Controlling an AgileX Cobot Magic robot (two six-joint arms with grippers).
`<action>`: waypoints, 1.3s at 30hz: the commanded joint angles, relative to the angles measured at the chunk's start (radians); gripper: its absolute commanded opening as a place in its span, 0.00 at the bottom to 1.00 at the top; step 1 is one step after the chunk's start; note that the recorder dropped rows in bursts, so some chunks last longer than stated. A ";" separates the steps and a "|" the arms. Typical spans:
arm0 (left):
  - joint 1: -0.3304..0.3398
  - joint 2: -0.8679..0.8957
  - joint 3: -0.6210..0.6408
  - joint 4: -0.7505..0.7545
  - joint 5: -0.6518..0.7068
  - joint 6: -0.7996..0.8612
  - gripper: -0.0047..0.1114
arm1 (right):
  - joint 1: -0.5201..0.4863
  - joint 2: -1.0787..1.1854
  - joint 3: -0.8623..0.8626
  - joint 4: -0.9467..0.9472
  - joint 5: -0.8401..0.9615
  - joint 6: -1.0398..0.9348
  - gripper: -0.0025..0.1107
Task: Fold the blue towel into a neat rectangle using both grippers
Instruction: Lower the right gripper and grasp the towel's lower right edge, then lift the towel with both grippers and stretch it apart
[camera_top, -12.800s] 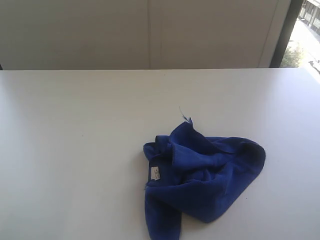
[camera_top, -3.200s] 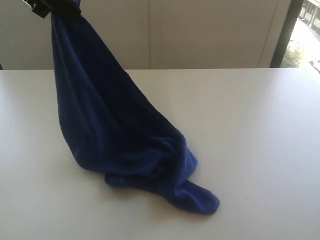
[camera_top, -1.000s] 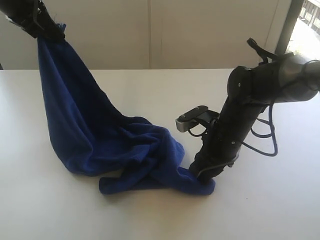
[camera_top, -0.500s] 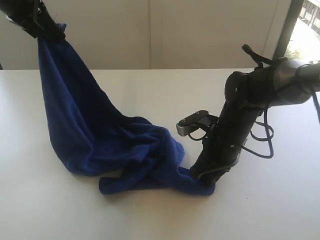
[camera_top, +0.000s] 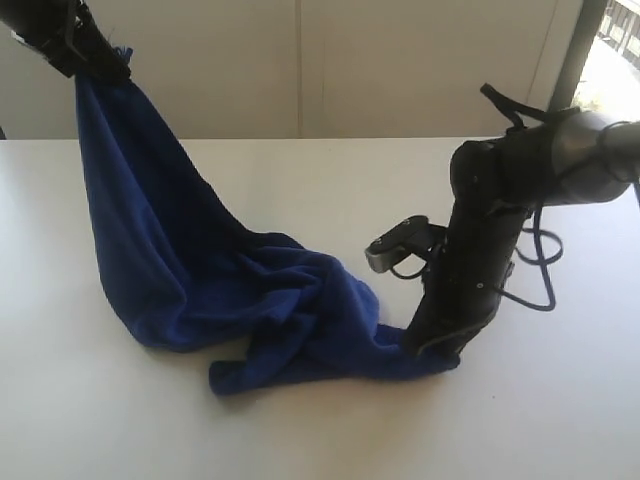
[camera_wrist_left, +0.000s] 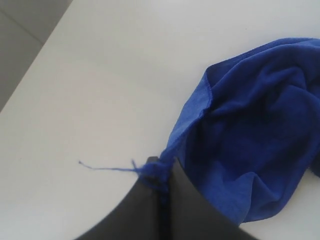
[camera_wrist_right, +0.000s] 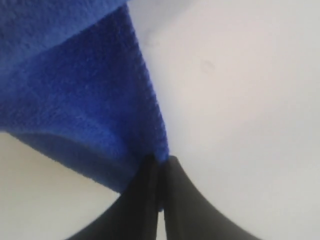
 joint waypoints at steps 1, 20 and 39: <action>0.003 -0.019 0.004 -0.001 0.089 0.003 0.04 | -0.001 -0.096 -0.019 -0.322 0.019 0.219 0.02; 0.003 -0.212 0.004 0.111 0.089 -0.031 0.04 | -0.001 -0.487 -0.093 -0.801 0.179 0.455 0.02; 0.003 -0.626 0.402 0.210 0.089 -0.249 0.04 | -0.001 -0.847 -0.100 -0.711 0.286 0.363 0.02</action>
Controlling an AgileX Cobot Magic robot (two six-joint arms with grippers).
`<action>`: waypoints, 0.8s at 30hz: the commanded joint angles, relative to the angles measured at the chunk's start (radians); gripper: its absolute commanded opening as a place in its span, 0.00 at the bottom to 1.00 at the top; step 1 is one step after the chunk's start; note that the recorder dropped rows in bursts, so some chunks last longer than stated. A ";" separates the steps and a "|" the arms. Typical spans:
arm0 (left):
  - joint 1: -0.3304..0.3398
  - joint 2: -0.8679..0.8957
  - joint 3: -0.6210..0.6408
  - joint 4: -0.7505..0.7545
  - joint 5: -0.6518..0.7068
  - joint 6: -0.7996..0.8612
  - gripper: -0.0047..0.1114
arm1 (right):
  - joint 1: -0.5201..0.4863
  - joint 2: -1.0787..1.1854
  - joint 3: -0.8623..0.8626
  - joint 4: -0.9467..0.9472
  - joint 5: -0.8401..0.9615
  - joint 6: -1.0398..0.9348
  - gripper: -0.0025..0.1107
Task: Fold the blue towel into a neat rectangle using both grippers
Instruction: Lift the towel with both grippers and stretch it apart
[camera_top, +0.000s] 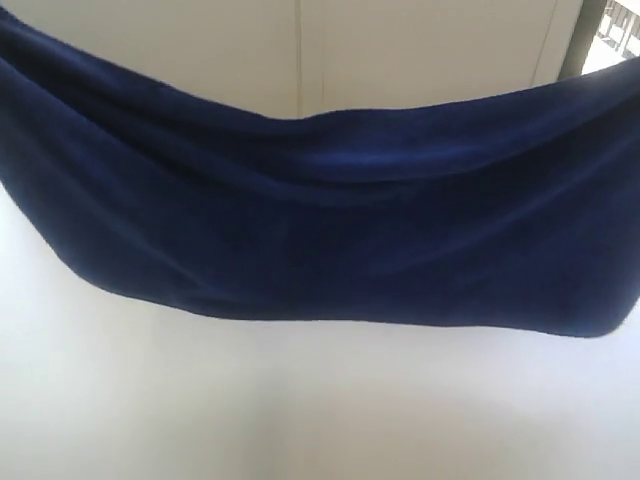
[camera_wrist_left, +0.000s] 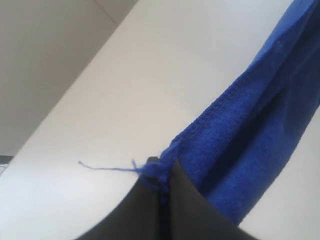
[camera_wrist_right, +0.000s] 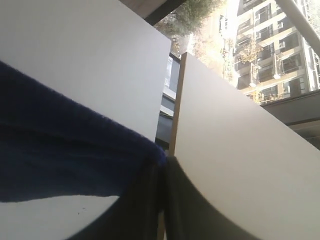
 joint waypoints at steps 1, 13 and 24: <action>0.003 -0.130 0.161 -0.001 0.088 -0.089 0.04 | -0.001 -0.066 -0.008 0.087 0.060 -0.074 0.02; 0.003 -0.321 0.523 0.020 0.088 -0.270 0.04 | -0.001 -0.067 0.026 0.244 0.095 -0.144 0.02; 0.003 -0.019 0.884 0.044 -0.702 -0.205 0.04 | -0.006 0.343 0.091 -0.048 -0.220 0.163 0.02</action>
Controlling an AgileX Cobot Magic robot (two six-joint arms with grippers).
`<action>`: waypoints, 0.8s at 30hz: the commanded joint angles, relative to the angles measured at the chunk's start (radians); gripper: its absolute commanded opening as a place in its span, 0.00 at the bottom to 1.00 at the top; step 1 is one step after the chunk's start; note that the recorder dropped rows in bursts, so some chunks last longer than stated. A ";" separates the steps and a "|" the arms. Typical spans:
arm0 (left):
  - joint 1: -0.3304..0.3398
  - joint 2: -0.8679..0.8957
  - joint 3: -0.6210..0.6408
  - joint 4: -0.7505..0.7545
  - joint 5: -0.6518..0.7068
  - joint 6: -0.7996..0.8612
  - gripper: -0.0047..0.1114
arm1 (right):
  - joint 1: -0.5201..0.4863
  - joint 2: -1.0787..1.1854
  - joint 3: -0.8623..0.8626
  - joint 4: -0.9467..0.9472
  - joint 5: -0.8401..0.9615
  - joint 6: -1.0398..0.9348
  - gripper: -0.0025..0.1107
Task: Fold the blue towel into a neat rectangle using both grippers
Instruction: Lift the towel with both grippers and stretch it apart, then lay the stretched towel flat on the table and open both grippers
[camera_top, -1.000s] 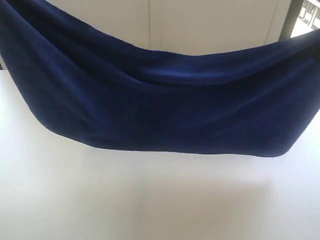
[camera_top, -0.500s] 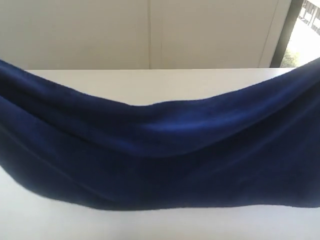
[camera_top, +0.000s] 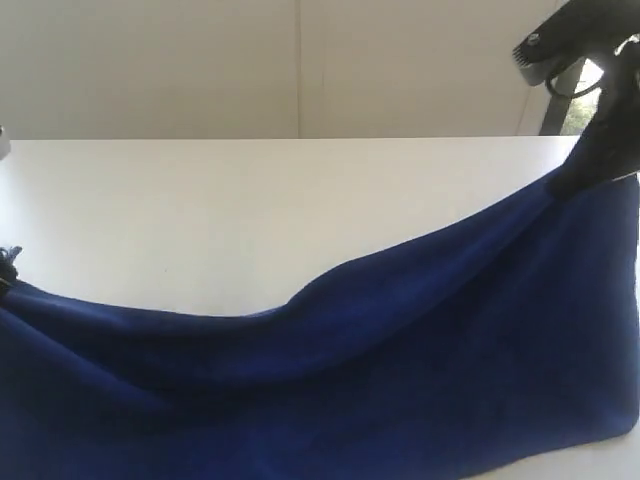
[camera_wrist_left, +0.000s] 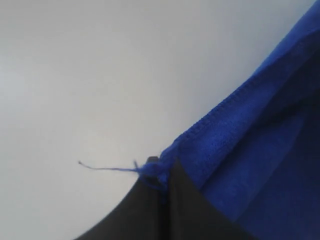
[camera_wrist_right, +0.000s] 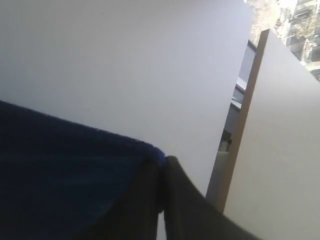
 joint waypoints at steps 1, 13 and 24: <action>0.003 0.134 0.042 -0.007 -0.318 0.017 0.04 | -0.019 0.157 0.005 -0.175 -0.138 0.156 0.02; 0.003 0.526 0.042 0.018 -1.033 0.021 0.04 | -0.144 0.476 0.005 -0.544 -0.434 0.614 0.02; 0.003 0.615 0.004 0.044 -1.101 0.021 0.39 | -0.184 0.545 -0.006 -0.759 -0.529 0.763 0.40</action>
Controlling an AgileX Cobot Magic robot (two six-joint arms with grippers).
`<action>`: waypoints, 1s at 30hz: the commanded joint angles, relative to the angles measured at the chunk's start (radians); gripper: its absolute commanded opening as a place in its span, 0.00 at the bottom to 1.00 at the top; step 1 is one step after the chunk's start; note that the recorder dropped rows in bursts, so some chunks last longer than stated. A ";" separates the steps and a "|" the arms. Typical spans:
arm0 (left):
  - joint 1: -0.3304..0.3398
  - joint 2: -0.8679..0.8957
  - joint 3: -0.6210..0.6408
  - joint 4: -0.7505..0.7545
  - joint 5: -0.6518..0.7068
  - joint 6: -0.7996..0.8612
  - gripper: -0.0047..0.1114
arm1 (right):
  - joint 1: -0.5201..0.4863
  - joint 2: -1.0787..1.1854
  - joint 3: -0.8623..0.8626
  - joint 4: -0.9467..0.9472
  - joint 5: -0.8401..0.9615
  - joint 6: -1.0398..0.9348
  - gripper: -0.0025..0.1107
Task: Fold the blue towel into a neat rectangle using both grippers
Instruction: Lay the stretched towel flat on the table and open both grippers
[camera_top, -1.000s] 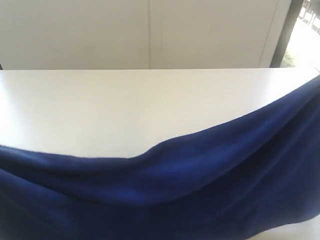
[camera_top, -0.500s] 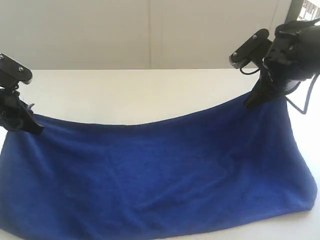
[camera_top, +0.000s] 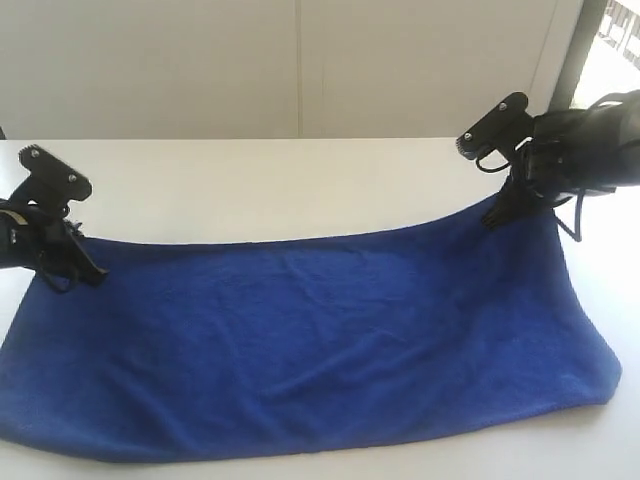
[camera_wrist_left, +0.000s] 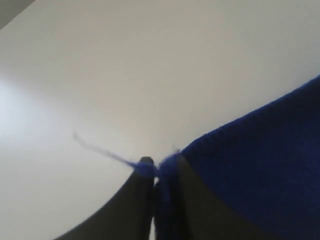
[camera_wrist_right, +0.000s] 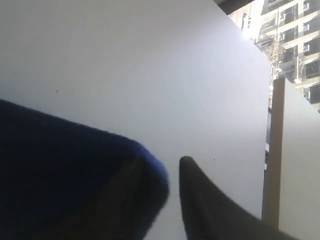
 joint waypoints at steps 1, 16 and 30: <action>0.003 0.006 -0.034 -0.002 -0.011 0.002 0.44 | -0.014 0.009 -0.010 -0.076 0.020 0.076 0.43; 0.003 -0.204 -0.090 -0.010 0.221 0.040 0.51 | -0.018 -0.120 -0.072 0.203 0.220 -0.131 0.44; 0.003 -0.344 -0.090 -0.054 1.056 -0.174 0.04 | 0.080 -0.182 -0.070 1.828 0.404 -1.519 0.18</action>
